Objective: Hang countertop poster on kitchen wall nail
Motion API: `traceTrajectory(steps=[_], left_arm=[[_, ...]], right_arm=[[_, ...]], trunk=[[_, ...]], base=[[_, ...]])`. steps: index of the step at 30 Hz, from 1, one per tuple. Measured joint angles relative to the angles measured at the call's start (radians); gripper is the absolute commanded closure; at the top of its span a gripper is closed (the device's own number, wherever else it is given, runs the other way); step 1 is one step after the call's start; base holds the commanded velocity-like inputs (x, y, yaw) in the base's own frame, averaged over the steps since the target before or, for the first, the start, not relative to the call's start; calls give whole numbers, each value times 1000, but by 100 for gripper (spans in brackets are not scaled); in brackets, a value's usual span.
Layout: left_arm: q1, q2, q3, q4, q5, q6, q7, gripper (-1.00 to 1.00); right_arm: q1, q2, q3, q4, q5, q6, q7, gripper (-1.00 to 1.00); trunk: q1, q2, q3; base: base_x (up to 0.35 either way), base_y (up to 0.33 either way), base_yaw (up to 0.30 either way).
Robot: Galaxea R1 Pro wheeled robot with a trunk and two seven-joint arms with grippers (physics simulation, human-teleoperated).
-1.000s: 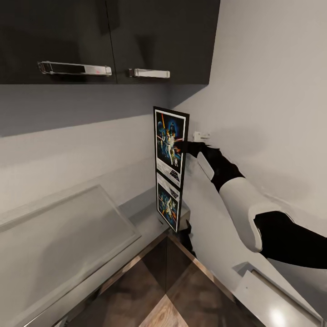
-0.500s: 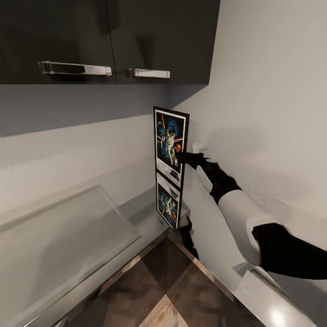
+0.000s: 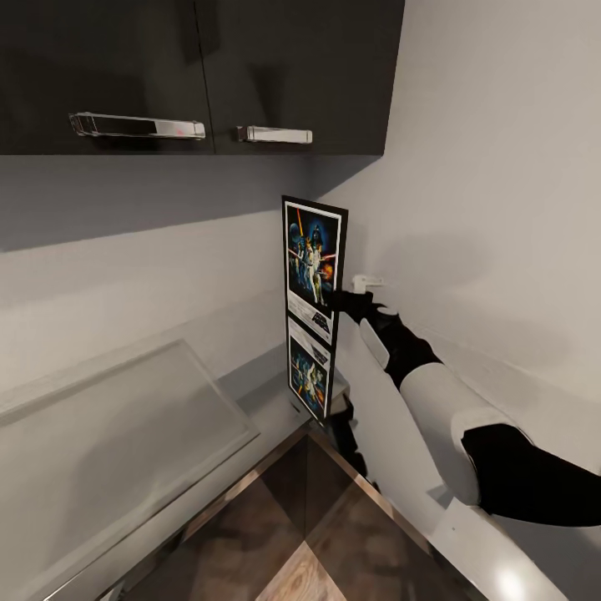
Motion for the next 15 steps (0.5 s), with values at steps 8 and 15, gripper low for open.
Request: traceTrajectory(steps=[8, 15], left_arm=[[0, 0, 0, 0, 0, 0, 0, -100], [0, 0, 0, 0, 0, 0, 0, -100]], right_arm=[[28, -1, 0, 2, 1, -4, 0, -100], [38, -1, 0, 5, 2, -7, 0, -100]], trunk=[[0, 0, 0], [0, 0, 0]], base=[[0, 0, 0], [0, 0, 0]])
